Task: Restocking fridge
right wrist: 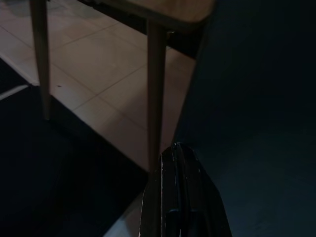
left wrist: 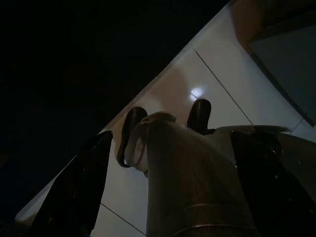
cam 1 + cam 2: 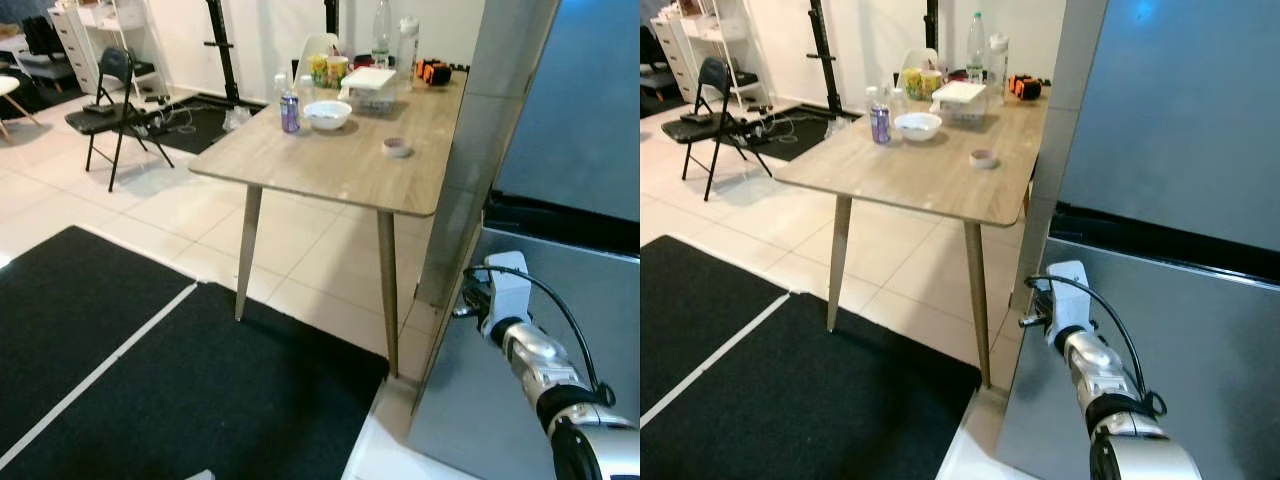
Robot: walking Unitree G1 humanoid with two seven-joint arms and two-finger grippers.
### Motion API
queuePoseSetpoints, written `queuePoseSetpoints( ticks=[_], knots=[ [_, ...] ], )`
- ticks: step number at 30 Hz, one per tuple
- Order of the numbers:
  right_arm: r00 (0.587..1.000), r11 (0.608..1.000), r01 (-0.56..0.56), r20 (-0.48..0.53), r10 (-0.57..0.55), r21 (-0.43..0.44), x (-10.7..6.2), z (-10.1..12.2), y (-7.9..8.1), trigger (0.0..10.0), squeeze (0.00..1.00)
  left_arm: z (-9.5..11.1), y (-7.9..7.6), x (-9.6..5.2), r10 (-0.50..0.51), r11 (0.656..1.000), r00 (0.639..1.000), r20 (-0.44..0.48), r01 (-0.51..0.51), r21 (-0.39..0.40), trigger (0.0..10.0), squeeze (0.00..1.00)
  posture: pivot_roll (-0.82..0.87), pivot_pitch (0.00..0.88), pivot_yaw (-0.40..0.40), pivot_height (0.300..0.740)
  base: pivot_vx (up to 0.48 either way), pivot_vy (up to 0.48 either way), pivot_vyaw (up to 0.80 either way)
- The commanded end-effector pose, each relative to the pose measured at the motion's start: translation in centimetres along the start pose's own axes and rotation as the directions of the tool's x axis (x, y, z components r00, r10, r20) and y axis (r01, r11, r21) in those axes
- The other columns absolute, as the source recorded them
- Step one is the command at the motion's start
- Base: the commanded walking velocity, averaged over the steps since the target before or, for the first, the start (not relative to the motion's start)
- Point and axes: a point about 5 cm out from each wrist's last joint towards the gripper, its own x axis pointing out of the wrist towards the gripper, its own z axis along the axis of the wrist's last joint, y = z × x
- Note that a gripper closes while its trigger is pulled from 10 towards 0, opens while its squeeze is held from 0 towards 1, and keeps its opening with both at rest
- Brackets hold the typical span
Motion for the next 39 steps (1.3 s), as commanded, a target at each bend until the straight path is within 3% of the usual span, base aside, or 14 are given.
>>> queuePoseSetpoints(
  ticks=[1, 9, 18, 23, 25, 27, 30, 35, 39],
  knots=[
    [1.0, 0.999, 0.028, -0.001, -0.029, -0.028, 0.3, 0.7, -0.2, 10.0, 0.0, -0.4, 0.0, -0.1, 0.005, 1.0, 1.0, -0.007, -0.005, -0.014, 10.0, 0.0, -0.08, 0.0, 0.0, 0.74, 0.0, 0.0, 0.0],
    [0.998, 0.993, 0.051, 0.047, -0.046, -0.106, 1.2, 3.1, 0.6, 10.0, 0.0, -0.8, 0.1, -0.2, 0.008, 1.0, 1.0, -0.009, -0.008, -0.021, 10.0, 0.0, -0.07, 0.0, -0.003, 0.74, 0.0, 0.0, 0.0],
    [0.997, 0.993, 0.056, 0.055, -0.051, -0.103, 1.4, 3.3, 1.0, 10.0, 0.0, -0.9, 0.1, -0.2, 0.008, 1.0, 1.0, -0.008, -0.008, -0.025, 10.0, 0.0, -0.07, 0.0, -0.004, 0.74, 0.0, 0.0, 0.0],
    [0.999, 0.997, -0.046, 0.017, 0.047, -0.065, 1.2, 2.2, 1.8, 10.0, 0.0, -0.8, 0.1, -0.2, 0.006, 1.0, 1.0, -0.007, -0.006, -0.026, 10.0, 0.0, -0.07, 0.0, -0.004, 0.74, 0.0, 0.0, 0.0],
    [0.98, 0.973, -0.184, -0.096, 0.172, -0.14, 0.7, 0.2, 2.4, 10.0, 0.0, -0.8, 0.1, -0.2, 0.004, 1.0, 1.0, -0.007, -0.004, -0.027, 10.0, 0.0, -0.07, 0.0, -0.004, 0.74, 0.0, 0.0, 0.0],
    [0.968, 0.958, -0.225, -0.149, 0.2, -0.177, 0.4, -0.6, 2.5, 10.0, 0.0, -0.8, 0.1, -0.2, 0.004, 1.0, 1.0, -0.007, -0.004, -0.027, 10.0, 0.0, -0.07, 0.0, -0.004, 0.74, 0.0, 0.0, 0.0],
    [0.959, 0.946, -0.187, -0.256, 0.118, -0.264, 0.0, -1.6, 0.8, 10.0, 0.0, -0.9, 0.2, -0.3, 0.006, 1.0, 1.0, -0.01, -0.007, -0.022, 10.0, 0.0, -0.07, 0.0, 0.0, 0.74, 0.0, 0.0, 0.0],
    [0.965, 0.944, -0.115, -0.258, 0.033, -0.31, 0.1, -1.1, -0.4, 10.0, 0.0, -0.9, 0.3, -0.3, 0.007, 1.0, 1.0, -0.013, -0.008, -0.019, 10.0, 0.0, -0.08, 0.0, 0.003, 0.74, 0.0, 0.0, 0.0],
    [0.978, 0.944, -0.017, -0.202, -0.053, -0.33, 0.3, 0.1, -1.3, 10.0, 0.0, -0.8, 0.3, -0.3, 0.004, 1.0, 1.0, -0.011, -0.005, -0.017, 10.0, 0.0, -0.08, 0.0, 0.003, 0.74, 0.0, 0.0, 0.0]
  ],
)
